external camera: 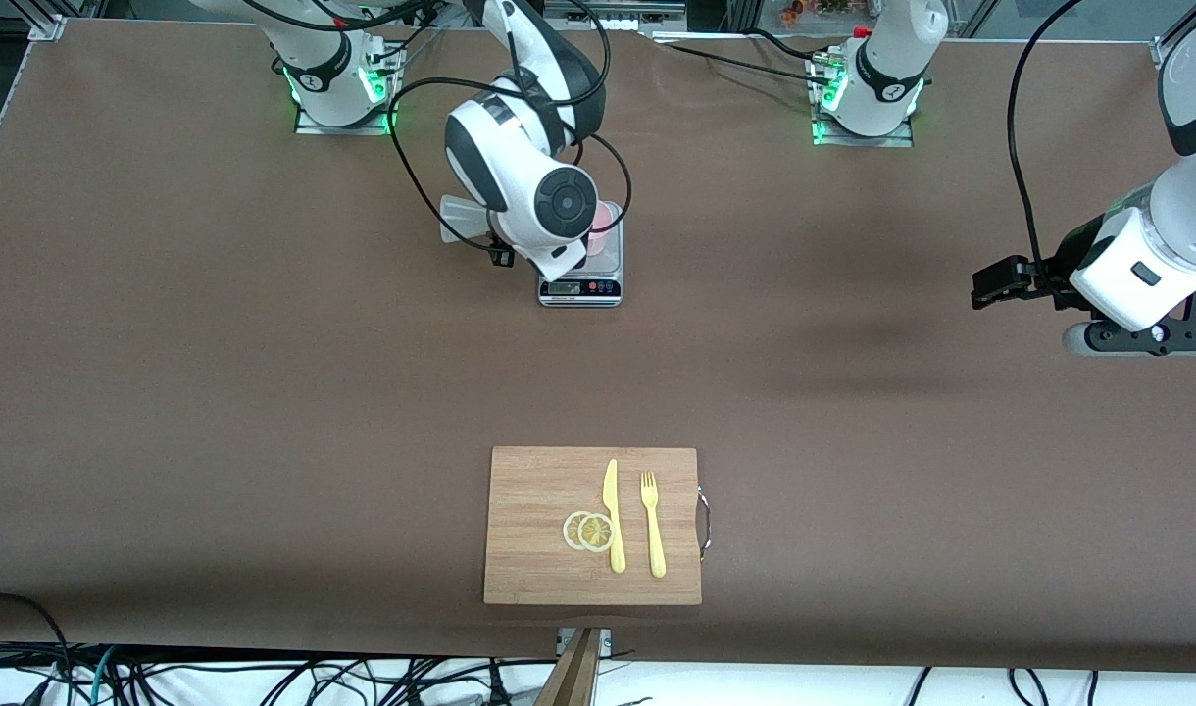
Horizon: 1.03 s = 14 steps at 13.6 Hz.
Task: Add sauce to pink cup with both arms
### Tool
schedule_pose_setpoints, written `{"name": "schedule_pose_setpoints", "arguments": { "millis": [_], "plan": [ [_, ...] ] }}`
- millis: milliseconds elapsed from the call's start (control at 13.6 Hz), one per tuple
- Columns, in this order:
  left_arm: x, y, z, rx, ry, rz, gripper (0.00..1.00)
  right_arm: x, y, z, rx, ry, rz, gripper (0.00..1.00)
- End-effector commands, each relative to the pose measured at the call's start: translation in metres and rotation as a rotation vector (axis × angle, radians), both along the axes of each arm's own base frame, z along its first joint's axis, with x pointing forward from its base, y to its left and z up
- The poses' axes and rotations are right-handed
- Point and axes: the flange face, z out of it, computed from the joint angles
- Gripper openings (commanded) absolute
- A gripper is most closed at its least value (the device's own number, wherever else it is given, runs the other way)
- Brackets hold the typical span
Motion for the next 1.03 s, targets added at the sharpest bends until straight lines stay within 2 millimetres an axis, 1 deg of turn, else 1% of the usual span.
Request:
{"name": "schedule_pose_setpoints", "arguments": {
  "millis": [0,147,368,515,589,736,957],
  "plan": [
    [0.001,0.003,0.004,-0.021,0.005,-0.015,1.00,-0.023,0.008,0.010,-0.048,-0.042,-0.001,0.00],
    [0.001,0.003,0.004,-0.021,0.005,-0.015,1.00,-0.033,0.017,0.008,-0.080,-0.068,0.006,0.00],
    [0.001,0.003,0.003,-0.021,0.006,-0.015,1.00,-0.036,0.015,0.010,-0.125,-0.072,0.025,0.00],
    [0.001,0.003,0.003,-0.021,0.006,-0.015,1.00,-0.040,0.018,0.009,-0.136,-0.080,0.039,0.00],
    [0.001,0.002,0.003,-0.021,0.006,-0.016,1.00,-0.039,0.017,0.010,-0.143,-0.088,0.044,0.00],
    [0.001,0.003,0.003,-0.021,0.006,-0.015,1.00,-0.045,0.022,0.009,-0.159,-0.098,0.068,0.00],
    [0.001,0.003,0.003,-0.021,0.006,-0.015,1.00,-0.050,0.022,0.008,-0.206,-0.111,0.075,0.00]
  ]
}}
